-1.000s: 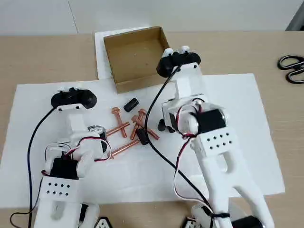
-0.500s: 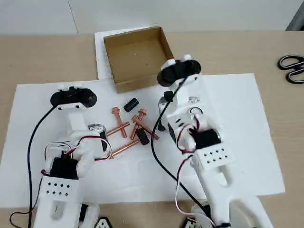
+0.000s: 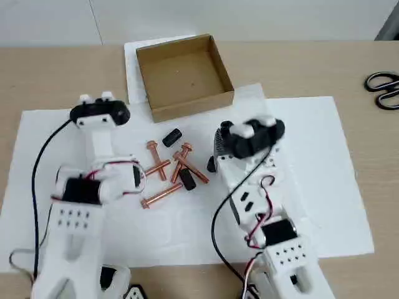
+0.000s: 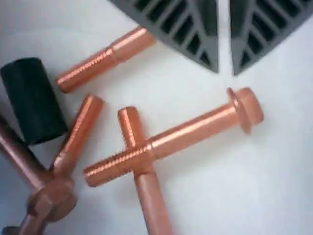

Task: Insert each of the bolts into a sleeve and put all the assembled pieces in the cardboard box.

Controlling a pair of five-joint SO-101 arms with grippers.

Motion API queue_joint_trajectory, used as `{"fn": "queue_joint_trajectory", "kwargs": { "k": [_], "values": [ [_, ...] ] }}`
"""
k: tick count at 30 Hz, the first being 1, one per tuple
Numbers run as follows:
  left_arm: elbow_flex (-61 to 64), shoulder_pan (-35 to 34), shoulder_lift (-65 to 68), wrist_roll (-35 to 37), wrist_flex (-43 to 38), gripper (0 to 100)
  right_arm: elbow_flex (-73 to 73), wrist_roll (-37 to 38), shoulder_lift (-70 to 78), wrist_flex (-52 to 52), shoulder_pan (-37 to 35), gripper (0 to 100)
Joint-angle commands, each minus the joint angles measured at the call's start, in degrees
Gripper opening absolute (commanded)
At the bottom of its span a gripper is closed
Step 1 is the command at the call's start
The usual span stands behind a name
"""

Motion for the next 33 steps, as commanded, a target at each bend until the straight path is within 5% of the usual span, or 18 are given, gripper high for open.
{"fn": "queue_joint_trajectory", "kwargs": {
  "k": [1, 5, 15, 20, 33],
  "values": [
    [-9.63, -0.09, 7.30, 3.87, 2.20, 1, 3.78, -0.09, -7.08, -4.62, 0.31, 0.5],
    [-16.13, 0.35, 13.27, 9.41, 2.99, 1, 8.53, -0.09, -13.23, -5.67, 3.03, 0.5],
    [-17.98, 0.44, 16.00, 9.85, 2.99, 1, 15.30, -0.09, -27.12, -1.71, 6.90, 0.4],
    [-18.07, 0.53, 16.00, 19.16, 5.63, 1, 15.30, -0.09, -30.64, 5.67, 6.99, 0.4],
    [-18.15, 9.85, 19.34, 14.86, 4.04, 1, 15.21, -0.18, -32.92, 13.58, 6.99, 0.4]
  ]
}}
